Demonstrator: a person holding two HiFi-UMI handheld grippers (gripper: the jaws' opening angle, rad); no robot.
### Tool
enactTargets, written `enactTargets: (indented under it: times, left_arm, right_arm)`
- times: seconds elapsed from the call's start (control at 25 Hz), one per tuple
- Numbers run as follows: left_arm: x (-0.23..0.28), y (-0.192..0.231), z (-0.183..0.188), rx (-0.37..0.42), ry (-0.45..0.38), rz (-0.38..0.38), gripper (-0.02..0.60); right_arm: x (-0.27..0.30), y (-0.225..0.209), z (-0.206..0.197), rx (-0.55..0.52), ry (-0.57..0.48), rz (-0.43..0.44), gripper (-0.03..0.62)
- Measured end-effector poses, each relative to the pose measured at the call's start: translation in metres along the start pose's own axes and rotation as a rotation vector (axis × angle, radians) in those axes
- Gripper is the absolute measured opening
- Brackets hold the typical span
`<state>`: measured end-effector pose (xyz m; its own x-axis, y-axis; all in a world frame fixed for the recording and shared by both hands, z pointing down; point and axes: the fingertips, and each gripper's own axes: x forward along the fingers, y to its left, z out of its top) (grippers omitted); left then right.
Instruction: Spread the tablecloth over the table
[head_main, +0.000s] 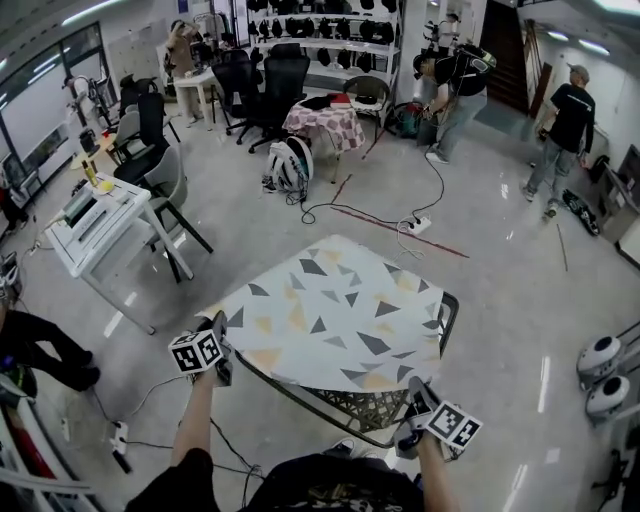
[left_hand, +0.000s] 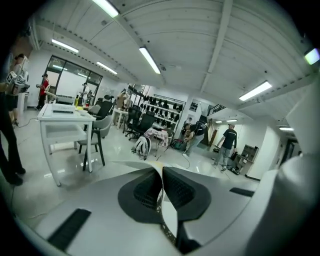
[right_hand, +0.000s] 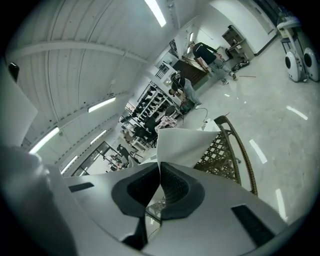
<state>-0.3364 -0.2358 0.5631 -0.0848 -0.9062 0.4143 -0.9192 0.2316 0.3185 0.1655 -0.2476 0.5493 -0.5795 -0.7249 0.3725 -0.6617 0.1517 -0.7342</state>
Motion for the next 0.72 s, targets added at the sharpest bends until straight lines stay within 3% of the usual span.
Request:
enactTargets:
  times: [0.28, 0.4, 0.56, 0.64, 0.72]
  left_arm:
    - [-0.012, -0.026, 0.115, 0.087, -0.155, -0.052, 0.02]
    - [-0.017, -0.037, 0.151, 0.123, -0.129, -0.066, 0.02]
    - [-0.024, -0.083, 0.146, 0.204, -0.027, -0.073, 0.021]
    - [-0.019, -0.086, 0.132, 0.162, -0.029, -0.077, 0.021]
    - [-0.009, -0.055, 0.117, 0.096, -0.031, -0.082, 0.021]
  right_arm:
    - [0.006, 0.047, 0.039, -0.027, -0.053, 0.141, 0.015]
    - [-0.002, 0.059, 0.059, -0.012, -0.082, 0.173, 0.017]
    - [-0.034, 0.044, 0.087, 0.036, -0.102, 0.18, 0.017]
    - [-0.037, 0.032, 0.091, 0.055, -0.12, 0.155, 0.015]
    - [-0.028, 0.03, 0.07, 0.076, -0.13, 0.127, 0.015]
